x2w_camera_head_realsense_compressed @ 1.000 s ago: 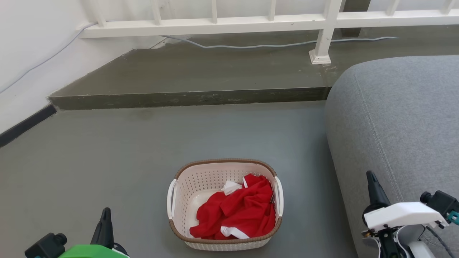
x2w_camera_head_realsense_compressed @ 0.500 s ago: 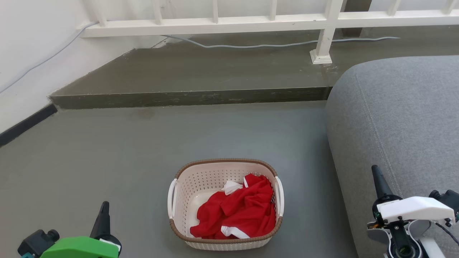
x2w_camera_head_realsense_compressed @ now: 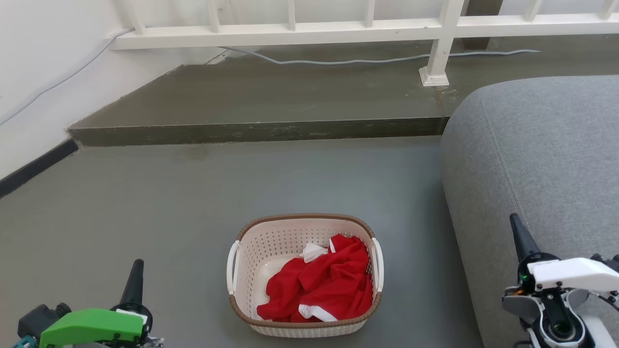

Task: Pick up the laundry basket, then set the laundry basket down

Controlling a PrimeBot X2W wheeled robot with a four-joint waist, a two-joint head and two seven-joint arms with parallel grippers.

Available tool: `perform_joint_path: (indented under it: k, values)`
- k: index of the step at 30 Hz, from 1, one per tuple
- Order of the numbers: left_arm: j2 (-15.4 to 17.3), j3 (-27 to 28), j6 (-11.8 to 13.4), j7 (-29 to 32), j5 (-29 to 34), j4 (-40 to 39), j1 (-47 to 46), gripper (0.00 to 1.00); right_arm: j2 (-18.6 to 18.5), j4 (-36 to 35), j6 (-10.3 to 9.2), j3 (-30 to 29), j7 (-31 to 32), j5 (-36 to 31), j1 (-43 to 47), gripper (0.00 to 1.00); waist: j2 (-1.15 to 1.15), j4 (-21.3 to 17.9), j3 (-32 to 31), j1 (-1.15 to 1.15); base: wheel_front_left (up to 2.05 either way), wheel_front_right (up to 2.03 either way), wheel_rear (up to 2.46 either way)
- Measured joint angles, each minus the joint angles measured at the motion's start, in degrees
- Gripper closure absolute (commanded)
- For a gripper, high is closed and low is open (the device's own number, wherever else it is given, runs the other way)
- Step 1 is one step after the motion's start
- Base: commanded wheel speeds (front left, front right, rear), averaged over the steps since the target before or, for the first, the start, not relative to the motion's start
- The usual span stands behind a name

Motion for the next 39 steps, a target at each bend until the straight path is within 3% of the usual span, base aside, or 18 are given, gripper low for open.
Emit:
perform_joint_path:
  k: [24, 39]
  values:
    - [0.26, 2.31, -3.70, 4.04, -20.34, 3.16, -4.39, 1.00, -0.82, 1.65, 3.72, -3.99, 4.23, 18.53, -3.16, 1.00, 0.00, 0.31, 0.07, 0.00, 0.00, 0.00, 0.00]
    - [0.26, 2.59, -4.02, 4.30, -20.81, 3.54, -4.92, 1.00, -0.84, 2.12, 3.96, -4.22, 4.43, 18.89, -3.46, 1.00, 0.00, 0.31, 0.05, 0.00, 0.00, 0.00, 0.00]
